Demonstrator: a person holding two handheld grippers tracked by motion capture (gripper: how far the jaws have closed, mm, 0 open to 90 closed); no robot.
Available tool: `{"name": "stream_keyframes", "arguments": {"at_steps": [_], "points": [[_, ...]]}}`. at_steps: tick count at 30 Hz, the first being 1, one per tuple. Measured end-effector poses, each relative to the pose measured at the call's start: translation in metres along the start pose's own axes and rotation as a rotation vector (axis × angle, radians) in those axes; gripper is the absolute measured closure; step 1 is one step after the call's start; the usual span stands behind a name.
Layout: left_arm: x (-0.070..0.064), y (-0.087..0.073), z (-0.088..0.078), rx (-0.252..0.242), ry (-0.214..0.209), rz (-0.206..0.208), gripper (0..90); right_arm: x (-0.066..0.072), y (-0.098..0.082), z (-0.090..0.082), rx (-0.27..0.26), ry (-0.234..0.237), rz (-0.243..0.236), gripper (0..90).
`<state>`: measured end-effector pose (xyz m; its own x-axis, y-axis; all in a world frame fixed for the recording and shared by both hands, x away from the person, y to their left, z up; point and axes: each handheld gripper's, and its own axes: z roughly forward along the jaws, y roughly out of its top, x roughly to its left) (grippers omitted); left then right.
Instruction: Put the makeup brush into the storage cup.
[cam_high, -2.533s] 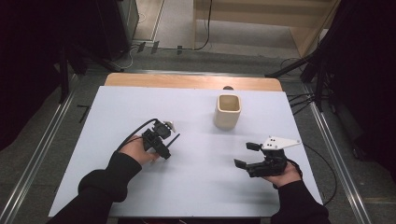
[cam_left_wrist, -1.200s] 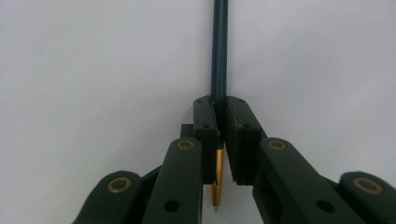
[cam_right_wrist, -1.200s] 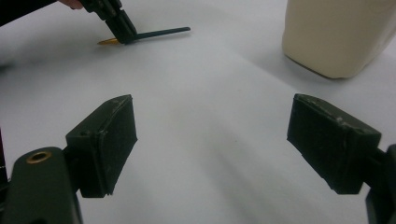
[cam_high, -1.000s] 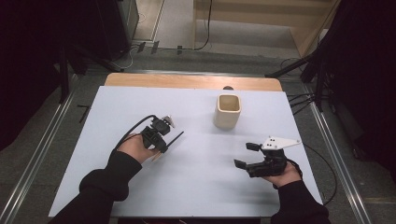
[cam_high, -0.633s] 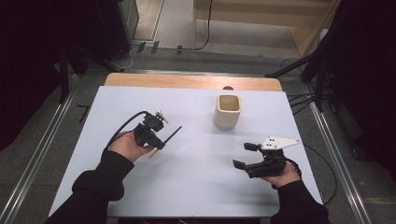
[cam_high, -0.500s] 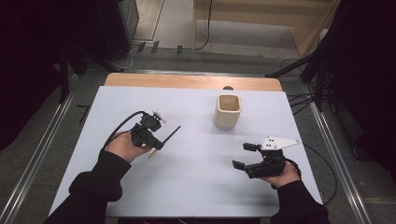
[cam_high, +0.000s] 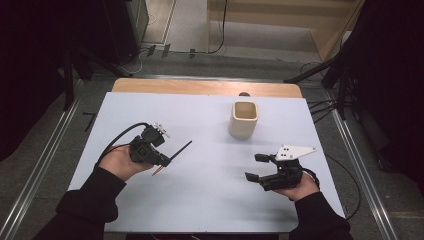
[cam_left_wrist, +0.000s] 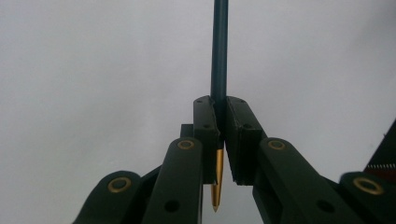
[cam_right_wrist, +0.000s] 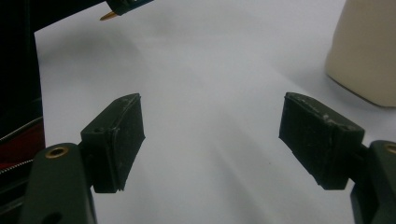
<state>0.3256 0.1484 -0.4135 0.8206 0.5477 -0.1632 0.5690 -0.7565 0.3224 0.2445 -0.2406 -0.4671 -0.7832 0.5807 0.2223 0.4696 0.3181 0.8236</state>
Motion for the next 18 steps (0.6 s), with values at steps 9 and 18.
{"name": "stream_keyframes", "arguments": {"at_steps": [9,18], "points": [[-0.017,0.001,-0.006,0.019,-0.048,0.137,84.0,0.007,0.017,0.011,0.039,0.048,-0.099,21.4],[-0.034,0.002,-0.003,0.074,-0.073,0.281,84.0,0.012,0.033,0.030,0.121,0.138,-0.158,20.2]]}}
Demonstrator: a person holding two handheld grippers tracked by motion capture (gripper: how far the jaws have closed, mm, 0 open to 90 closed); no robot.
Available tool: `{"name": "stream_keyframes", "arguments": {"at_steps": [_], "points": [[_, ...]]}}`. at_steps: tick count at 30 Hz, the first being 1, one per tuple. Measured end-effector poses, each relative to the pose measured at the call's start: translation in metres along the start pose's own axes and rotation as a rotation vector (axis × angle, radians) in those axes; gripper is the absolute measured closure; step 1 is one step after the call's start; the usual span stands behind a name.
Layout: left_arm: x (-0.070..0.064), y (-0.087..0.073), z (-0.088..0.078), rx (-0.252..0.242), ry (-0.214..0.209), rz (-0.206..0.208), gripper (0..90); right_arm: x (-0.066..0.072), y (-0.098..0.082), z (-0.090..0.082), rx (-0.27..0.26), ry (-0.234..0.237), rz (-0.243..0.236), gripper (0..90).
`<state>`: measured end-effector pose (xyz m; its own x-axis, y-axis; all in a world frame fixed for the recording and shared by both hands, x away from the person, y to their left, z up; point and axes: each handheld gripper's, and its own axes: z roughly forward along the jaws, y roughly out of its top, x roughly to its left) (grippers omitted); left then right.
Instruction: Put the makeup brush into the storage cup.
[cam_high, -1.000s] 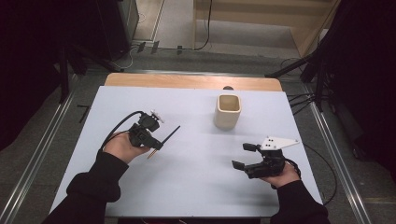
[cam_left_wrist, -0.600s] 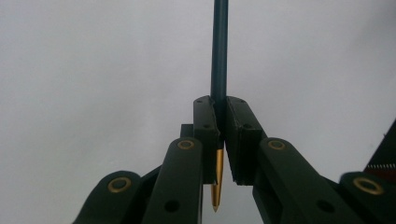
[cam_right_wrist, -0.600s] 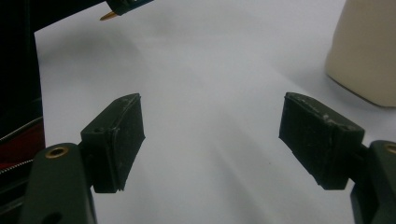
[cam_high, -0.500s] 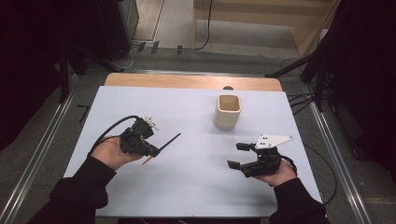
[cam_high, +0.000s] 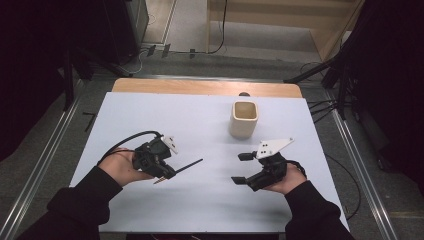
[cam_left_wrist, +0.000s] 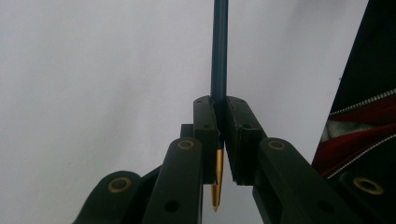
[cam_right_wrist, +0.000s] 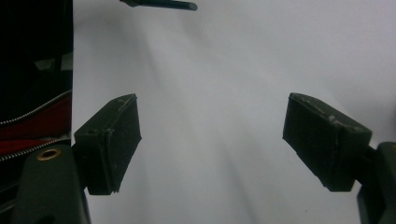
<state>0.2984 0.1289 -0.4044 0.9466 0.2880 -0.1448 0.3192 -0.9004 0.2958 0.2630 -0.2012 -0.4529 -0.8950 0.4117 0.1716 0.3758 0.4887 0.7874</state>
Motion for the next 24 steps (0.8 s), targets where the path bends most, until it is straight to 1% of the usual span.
{"name": "stream_keyframes", "arguments": {"at_steps": [1,2,3,5,6,7,8,9,10,11,12,13,14,15,16,17,18,19,20,21,22,23,24], "points": [[0.000,0.000,0.000,0.000,0.000,0.000,84.0,0.000,0.002,0.002,0.014,0.007,-0.006,20.2],[-0.002,0.001,0.000,0.001,0.007,0.011,84.0,0.000,0.002,0.002,0.014,0.007,-0.006,20.2],[-0.003,0.003,0.000,0.014,-0.001,0.028,84.0,0.001,0.006,0.006,0.032,0.024,-0.016,20.2],[-0.004,0.005,0.000,0.031,0.000,0.045,84.0,0.002,0.011,0.009,0.045,0.037,-0.036,19.8],[-0.005,0.006,0.000,0.038,0.009,0.061,84.0,0.003,0.013,0.010,0.050,0.041,-0.036,19.5],[-0.006,0.008,0.000,0.045,0.001,0.068,84.0,0.004,0.016,0.012,0.055,0.042,-0.042,19.5],[-0.007,0.009,0.001,0.048,0.008,0.085,84.0,0.005,0.018,0.014,0.063,0.051,-0.049,19.4],[-0.007,0.009,0.001,0.048,0.008,0.085,84.0,0.006,0.020,0.016,0.070,0.058,-0.064,19.4],[-0.008,0.011,0.001,0.057,0.004,0.092,84.0,0.006,0.020,0.016,0.070,0.058,-0.064,19.4],[-0.009,0.013,0.002,0.062,0.007,0.110,84.0,0.007,0.023,0.018,0.084,0.066,-0.078,19.4],[-0.011,0.015,0.004,0.074,-0.003,0.128,84.0,0.008,0.027,0.022,0.102,0.077,-0.094,19.5],[-0.012,0.016,0.005,0.075,0.005,0.144,84.0,0.008,0.029,0.023,0.109,0.082,-0.103,19.6],[-0.013,0.018,0.006,0.087,0.000,0.156,84.0,0.008,0.030,0.025,0.115,0.084,-0.114,19.8],[-0.013,0.019,0.007,0.090,-0.004,0.165,84.0,0.009,0.032,0.026,0.126,0.091,-0.112,20.2],[-0.014,0.020,0.008,0.095,-0.005,0.177,84.0,0.009,0.033,0.028,0.129,0.093,-0.129,20.6],[-0.014,0.021,0.009,0.100,-0.010,0.176,84.0,0.009,0.034,0.029,0.138,0.097,-0.138,20.7],[-0.015,0.022,0.009,0.100,-0.004,0.188,84.0,0.010,0.036,0.030,0.143,0.102,-0.140,20.7],[-0.015,0.022,0.010,0.098,-0.014,0.194,84.0,0.010,0.036,0.031,0.145,0.108,-0.147,21.0],[-0.015,0.023,0.011,0.101,-0.012,0.211,84.0,0.011,0.037,0.033,0.149,0.111,-0.146,21.1],[-0.015,0.024,0.011,0.100,-0.010,0.218,84.0,0.012,0.038,0.034,0.155,0.110,-0.161,21.2],[-0.016,0.025,0.012,0.113,-0.015,0.222,84.0,0.012,0.038,0.035,0.162,0.113,-0.165,21.3],[-0.016,0.025,0.012,0.111,-0.007,0.232,84.0,0.013,0.038,0.037,0.167,0.110,-0.168,21.4],[-0.016,0.025,0.012,0.118,-0.008,0.233,84.0,0.013,0.039,0.038,0.169,0.114,-0.172,21.5]]}}
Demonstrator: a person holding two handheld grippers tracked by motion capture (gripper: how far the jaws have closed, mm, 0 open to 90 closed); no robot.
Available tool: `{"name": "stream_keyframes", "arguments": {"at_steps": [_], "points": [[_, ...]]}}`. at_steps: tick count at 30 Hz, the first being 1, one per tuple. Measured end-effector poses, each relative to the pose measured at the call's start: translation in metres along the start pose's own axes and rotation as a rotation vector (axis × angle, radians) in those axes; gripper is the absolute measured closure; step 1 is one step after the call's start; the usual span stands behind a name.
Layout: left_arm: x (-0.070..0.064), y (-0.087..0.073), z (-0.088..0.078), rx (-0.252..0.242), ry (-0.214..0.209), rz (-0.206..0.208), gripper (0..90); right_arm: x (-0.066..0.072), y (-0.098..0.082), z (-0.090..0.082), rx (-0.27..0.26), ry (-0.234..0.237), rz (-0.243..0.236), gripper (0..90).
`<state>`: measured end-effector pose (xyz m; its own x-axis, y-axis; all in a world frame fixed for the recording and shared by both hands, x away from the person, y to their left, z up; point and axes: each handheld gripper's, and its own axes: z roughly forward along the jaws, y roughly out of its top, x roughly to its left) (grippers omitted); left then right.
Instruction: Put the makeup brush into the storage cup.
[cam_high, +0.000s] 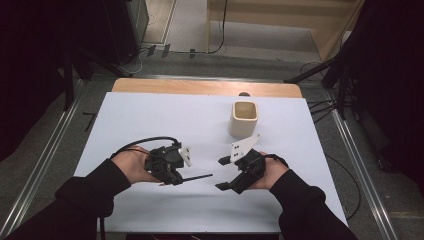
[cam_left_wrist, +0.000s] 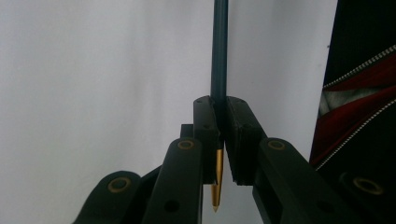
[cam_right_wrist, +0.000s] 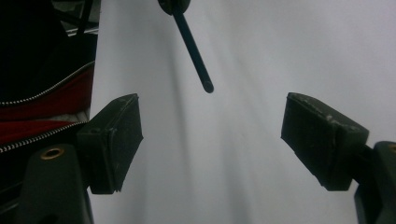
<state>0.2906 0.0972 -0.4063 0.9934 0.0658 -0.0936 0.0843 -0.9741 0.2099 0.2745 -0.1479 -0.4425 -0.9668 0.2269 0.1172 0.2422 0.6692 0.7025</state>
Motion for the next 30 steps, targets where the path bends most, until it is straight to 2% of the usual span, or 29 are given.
{"name": "stream_keyframes", "arguments": {"at_steps": [1,4,15,19,21,24,29,30], "points": [[0.000,0.001,0.000,0.007,0.001,0.022,84.0,0.000,0.000,0.001,0.005,0.000,-0.002,21.7],[-0.001,0.003,0.000,0.008,0.005,0.047,84.0,0.001,0.002,0.005,0.011,0.008,-0.010,22.4],[-0.002,0.009,0.003,0.017,0.001,0.059,84.0,0.004,0.011,0.025,0.045,0.041,-0.019,30.2],[-0.002,0.010,0.003,0.020,0.003,0.069,84.0,0.004,0.014,0.033,0.052,0.047,-0.017,36.9],[-0.003,0.010,0.003,0.018,-0.002,0.060,84.0,0.004,0.015,0.034,0.050,0.045,-0.014,39.2],[-0.003,0.011,0.004,0.020,0.003,0.073,84.0,0.004,0.017,0.039,0.052,0.055,-0.014,47.8],[-0.004,0.013,0.006,0.017,-0.003,0.072,83.9,0.004,0.018,0.042,0.054,0.062,-0.017,53.9],[-0.004,0.014,0.006,0.022,0.002,0.085,84.0,0.003,0.019,0.044,0.057,0.065,-0.009,57.9]]}}
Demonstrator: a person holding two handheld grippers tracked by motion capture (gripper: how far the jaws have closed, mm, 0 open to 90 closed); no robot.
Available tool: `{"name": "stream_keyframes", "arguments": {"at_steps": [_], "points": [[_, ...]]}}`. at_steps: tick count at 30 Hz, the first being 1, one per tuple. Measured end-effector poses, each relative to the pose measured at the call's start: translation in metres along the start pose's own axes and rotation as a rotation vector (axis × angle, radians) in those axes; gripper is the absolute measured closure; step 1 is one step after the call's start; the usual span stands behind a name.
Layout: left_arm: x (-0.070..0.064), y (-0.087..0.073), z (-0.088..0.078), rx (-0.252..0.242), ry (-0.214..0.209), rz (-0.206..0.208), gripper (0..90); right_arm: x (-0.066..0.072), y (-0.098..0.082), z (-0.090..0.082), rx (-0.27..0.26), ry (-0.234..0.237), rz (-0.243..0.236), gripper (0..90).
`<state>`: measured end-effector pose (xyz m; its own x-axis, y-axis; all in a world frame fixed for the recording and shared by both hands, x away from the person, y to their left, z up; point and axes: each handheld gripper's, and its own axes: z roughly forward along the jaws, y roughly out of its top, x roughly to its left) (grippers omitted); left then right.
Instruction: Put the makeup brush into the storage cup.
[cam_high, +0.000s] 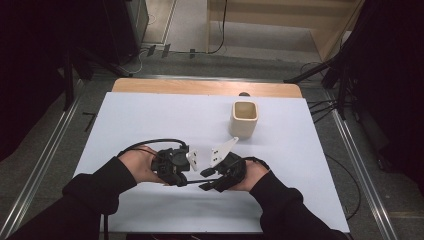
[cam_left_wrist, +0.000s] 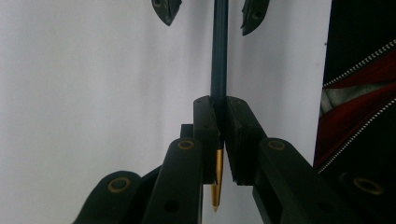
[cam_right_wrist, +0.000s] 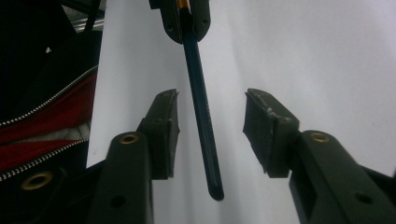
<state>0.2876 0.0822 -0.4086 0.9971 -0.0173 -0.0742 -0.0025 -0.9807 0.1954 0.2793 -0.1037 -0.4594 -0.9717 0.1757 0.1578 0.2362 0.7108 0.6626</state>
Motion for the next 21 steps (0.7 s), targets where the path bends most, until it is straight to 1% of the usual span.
{"name": "stream_keyframes", "arguments": {"at_steps": [2,4,6,7,8,9,12,13,14,16,21], "points": [[-0.001,0.001,0.001,-0.007,0.000,-0.009,84.0,-0.001,0.000,0.002,0.006,0.007,0.003,61.8],[-0.001,0.002,0.001,-0.005,-0.003,-0.001,84.0,-0.001,0.000,0.003,0.016,0.020,0.017,65.1],[-0.001,0.003,0.002,-0.003,-0.007,0.006,84.0,-0.001,0.000,0.005,0.022,0.033,0.019,67.8],[-0.001,0.003,0.002,-0.003,-0.007,0.006,84.0,-0.001,0.000,0.005,0.022,0.033,0.019,67.8],[-0.002,0.004,0.002,-0.002,-0.009,0.006,84.0,-0.001,0.001,0.008,0.024,0.042,0.017,70.6],[-0.002,0.004,0.002,0.000,-0.006,0.016,84.0,-0.001,0.001,0.008,0.028,0.046,0.018,71.4],[-0.002,0.005,0.003,-0.003,-0.001,0.014,84.0,-0.001,0.001,0.010,0.033,0.054,0.016,78.3],[-0.002,0.005,0.003,-0.003,-0.001,0.014,84.0,-0.001,0.001,0.010,0.033,0.054,0.016,78.3],[-0.001,0.004,0.004,-0.002,-0.004,0.012,84.0,-0.001,0.000,0.011,0.031,0.060,0.012,83.1],[0.000,0.004,0.004,-0.002,-0.009,0.018,84.0,0.000,0.000,0.012,0.026,0.069,0.017,83.5],[-0.001,0.003,0.005,-0.004,-0.014,0.026,83.9,0.000,-0.001,0.012,0.027,0.085,0.009,84.4]]}}
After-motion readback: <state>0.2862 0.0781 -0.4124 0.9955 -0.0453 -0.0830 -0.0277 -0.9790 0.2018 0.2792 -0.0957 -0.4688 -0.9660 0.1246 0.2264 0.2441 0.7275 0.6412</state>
